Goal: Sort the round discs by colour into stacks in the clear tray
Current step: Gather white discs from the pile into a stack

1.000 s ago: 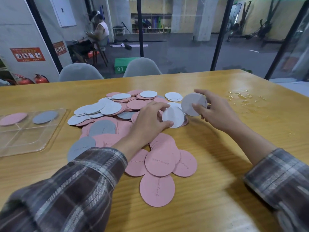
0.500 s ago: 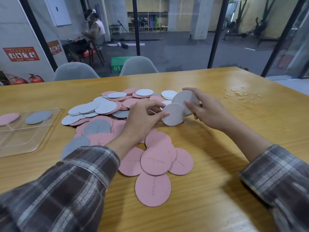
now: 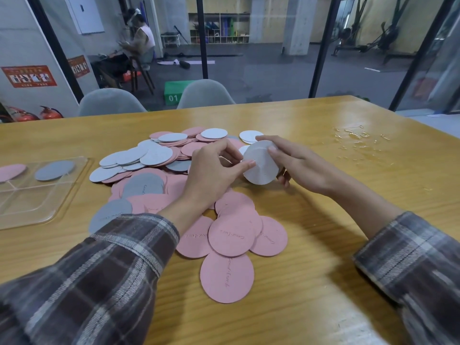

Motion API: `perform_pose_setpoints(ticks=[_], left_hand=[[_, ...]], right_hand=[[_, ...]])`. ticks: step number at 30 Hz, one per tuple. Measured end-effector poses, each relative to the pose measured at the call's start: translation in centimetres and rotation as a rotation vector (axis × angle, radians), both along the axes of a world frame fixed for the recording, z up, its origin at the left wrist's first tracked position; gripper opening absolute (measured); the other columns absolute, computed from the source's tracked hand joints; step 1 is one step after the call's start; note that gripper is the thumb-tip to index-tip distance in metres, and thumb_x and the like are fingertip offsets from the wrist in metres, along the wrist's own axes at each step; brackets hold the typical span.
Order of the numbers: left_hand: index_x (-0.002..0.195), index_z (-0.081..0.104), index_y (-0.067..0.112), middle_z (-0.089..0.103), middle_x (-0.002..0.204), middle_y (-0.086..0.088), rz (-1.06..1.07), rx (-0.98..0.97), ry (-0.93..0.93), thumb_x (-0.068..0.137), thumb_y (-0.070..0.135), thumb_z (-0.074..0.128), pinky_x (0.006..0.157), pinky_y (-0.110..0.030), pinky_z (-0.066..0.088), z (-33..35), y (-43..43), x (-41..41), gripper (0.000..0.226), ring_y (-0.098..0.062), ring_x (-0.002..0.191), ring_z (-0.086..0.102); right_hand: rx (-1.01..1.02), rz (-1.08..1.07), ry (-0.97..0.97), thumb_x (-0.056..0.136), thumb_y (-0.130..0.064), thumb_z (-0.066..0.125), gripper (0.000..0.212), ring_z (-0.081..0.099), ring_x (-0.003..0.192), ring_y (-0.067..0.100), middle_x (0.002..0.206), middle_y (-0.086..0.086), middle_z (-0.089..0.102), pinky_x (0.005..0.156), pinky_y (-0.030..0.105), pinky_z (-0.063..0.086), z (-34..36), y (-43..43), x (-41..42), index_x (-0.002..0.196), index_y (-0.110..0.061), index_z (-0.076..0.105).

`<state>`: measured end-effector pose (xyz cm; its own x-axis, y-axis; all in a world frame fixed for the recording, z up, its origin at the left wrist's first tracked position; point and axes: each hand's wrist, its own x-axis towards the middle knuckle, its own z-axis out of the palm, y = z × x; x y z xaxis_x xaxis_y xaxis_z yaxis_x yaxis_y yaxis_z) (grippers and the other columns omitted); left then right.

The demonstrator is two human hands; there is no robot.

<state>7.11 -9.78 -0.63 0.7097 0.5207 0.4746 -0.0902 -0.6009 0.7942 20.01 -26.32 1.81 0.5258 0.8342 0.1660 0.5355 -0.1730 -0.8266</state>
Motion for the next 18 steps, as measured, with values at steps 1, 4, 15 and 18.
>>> perform_pose_setpoints(ticks=[1, 4, 15, 18], left_hand=[[0.081, 0.069, 0.012, 0.074, 0.075, 0.003, 0.001, 0.001, -0.002, 0.077, 0.027, 0.093, 0.07, -0.041, 0.063, 0.0, -0.1, 0.0, 0.028, -0.013, 0.068, 0.074], [0.082, 0.07, 0.011, 0.075, 0.075, 0.002, -0.014, -0.005, -0.015, 0.081, 0.023, 0.089, 0.071, -0.041, 0.063, 0.1, -0.5, 0.0, 0.022, -0.013, 0.067, 0.075], [0.116, 0.076, 0.018, 0.069, 0.122, 0.004, -0.063, 0.404, 0.273, 0.095, 0.027, 0.07, 0.105, -0.037, 0.046, -1.7, 0.4, 0.9, 0.024, -0.017, 0.116, 0.059], [0.096, 0.074, 0.024, 0.07, 0.109, 0.01, -0.061, 0.393, 0.287, 0.093, 0.04, 0.066, 0.1, -0.045, 0.047, -1.7, 0.4, 0.7, 0.018, -0.017, 0.11, 0.06]], right_hand=[[-0.016, 0.002, -0.023, 0.108, -0.044, 0.04, 0.035, 0.055, 0.066, 0.018, 0.11, 0.018, 0.063, 0.064, 0.042, 0.054, 0.0, 0.0, -0.1, 0.142, -0.042, 0.05], [-0.088, -0.011, -0.187, 0.105, -0.04, 0.053, 0.046, 0.059, 0.058, 0.013, 0.093, -0.002, 0.067, 0.064, 0.039, 0.055, 0.0, -0.2, -0.1, 0.149, -0.036, 0.042], [-0.053, -0.288, -0.234, 0.105, -0.032, 0.051, 0.046, 0.055, 0.082, 0.021, 0.099, -0.001, 0.056, 0.076, 0.035, 0.05, -0.1, -0.7, 2.0, 0.151, -0.029, 0.041], [-0.078, -0.325, -0.235, 0.105, -0.033, 0.049, 0.05, 0.051, 0.098, 0.022, 0.114, 0.002, 0.053, 0.086, 0.032, 0.043, -0.6, -0.5, 2.4, 0.153, -0.027, 0.038]])
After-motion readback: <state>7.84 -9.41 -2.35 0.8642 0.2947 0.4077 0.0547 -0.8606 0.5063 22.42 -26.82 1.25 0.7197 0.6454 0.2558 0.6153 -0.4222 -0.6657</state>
